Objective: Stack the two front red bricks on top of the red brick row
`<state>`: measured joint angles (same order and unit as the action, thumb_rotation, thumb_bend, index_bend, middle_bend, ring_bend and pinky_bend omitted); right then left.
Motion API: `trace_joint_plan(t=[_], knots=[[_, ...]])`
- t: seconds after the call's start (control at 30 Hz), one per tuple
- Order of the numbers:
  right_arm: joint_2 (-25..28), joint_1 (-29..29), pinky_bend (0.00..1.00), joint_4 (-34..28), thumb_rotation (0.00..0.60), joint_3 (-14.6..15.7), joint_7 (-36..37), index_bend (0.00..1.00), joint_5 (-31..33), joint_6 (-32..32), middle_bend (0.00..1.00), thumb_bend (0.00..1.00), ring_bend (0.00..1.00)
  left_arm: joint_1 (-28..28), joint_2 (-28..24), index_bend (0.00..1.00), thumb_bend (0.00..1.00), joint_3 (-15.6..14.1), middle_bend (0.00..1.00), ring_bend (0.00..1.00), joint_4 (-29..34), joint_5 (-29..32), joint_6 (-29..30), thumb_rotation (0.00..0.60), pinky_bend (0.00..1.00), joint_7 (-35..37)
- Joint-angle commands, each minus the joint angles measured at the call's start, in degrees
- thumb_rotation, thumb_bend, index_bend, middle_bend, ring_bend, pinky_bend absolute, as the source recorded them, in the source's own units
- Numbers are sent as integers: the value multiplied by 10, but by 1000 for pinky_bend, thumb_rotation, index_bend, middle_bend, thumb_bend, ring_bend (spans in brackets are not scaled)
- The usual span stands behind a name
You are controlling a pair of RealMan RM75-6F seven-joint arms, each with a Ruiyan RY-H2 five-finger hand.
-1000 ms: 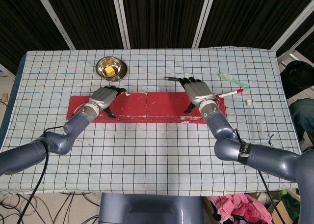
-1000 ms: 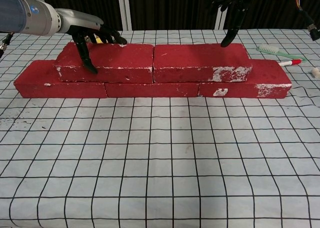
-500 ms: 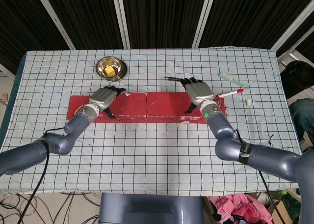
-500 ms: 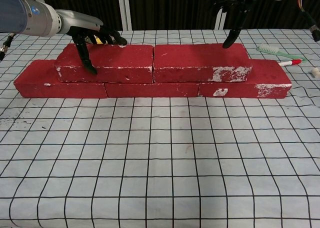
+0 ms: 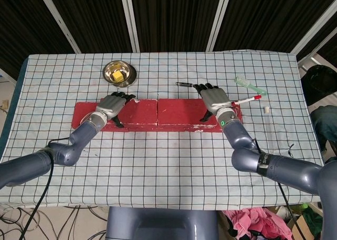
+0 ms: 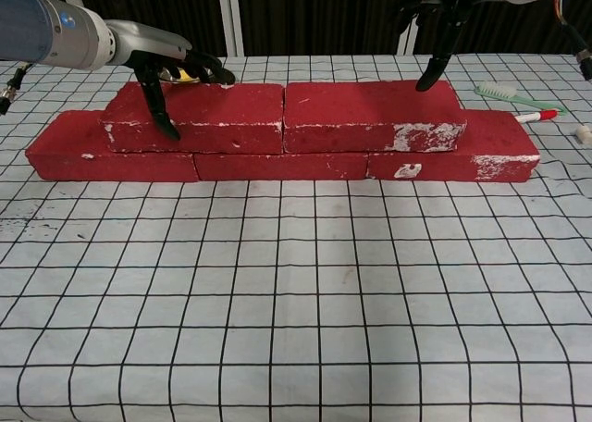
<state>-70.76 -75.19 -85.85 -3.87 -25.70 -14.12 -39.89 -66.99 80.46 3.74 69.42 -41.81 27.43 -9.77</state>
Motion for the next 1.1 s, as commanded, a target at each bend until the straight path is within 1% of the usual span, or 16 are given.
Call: trace_joint_plan(t=[0.03, 0.27, 0.43, 0.63, 0.73, 0.83, 0.9, 1.0, 1.07, 1.1], knots=[[0, 0, 125, 0, 600, 0, 0, 0, 0, 1, 51, 0, 13, -1, -3, 61, 0, -1, 105, 15, 4, 4, 2, 600, 41, -2], [2, 1, 125, -4, 600, 0, -3, 0, 0, -2, 51, 0, 12, -5, -11, 51, 0, -8, 93, 2, 16, 19, 14, 600, 7, -15], [5, 1, 125, -9, 600, 0, -4, 0, 2, -5, 51, 0, 12, -8, -17, 45, 0, -11, 76, 0, 26, 29, 21, 600, 0, -23], [15, 1, 124, -27, 600, 1, -10, 0, 6, -13, 52, 0, 12, -14, -32, 37, 0, -16, 54, 0, 48, 44, 30, 600, 0, -35], [26, 2, 124, -46, 600, 1, -13, 0, 7, -23, 52, 0, 12, -14, -46, 37, 0, -16, 53, 0, 69, 48, 50, 600, 0, -44], [40, 6, 125, -73, 600, -1, -14, 0, 1, -42, 52, 0, 12, -10, -69, 37, 0, -15, 53, 0, 106, 46, 97, 600, 0, -63], [54, 14, 124, -95, 600, -1, -17, 0, -15, -71, 52, 0, 13, -1, -93, 37, 0, -9, 53, 0, 148, 39, 140, 600, 0, -71], [83, 42, 124, -141, 600, 5, -19, 0, -62, -136, 53, 0, 14, 27, -135, 37, 0, -8, 53, 0, 227, 14, 218, 600, 0, -86], [108, 72, 124, -180, 600, 18, -21, 0, -101, -193, 53, 0, 14, 55, -166, 37, 0, -17, 53, 0, 284, -13, 276, 600, 0, -99], [117, 84, 124, -195, 600, 22, -18, 0, -116, -211, 53, 0, 14, 65, -175, 37, 0, -21, 53, 0, 301, -23, 295, 600, 0, -103]])
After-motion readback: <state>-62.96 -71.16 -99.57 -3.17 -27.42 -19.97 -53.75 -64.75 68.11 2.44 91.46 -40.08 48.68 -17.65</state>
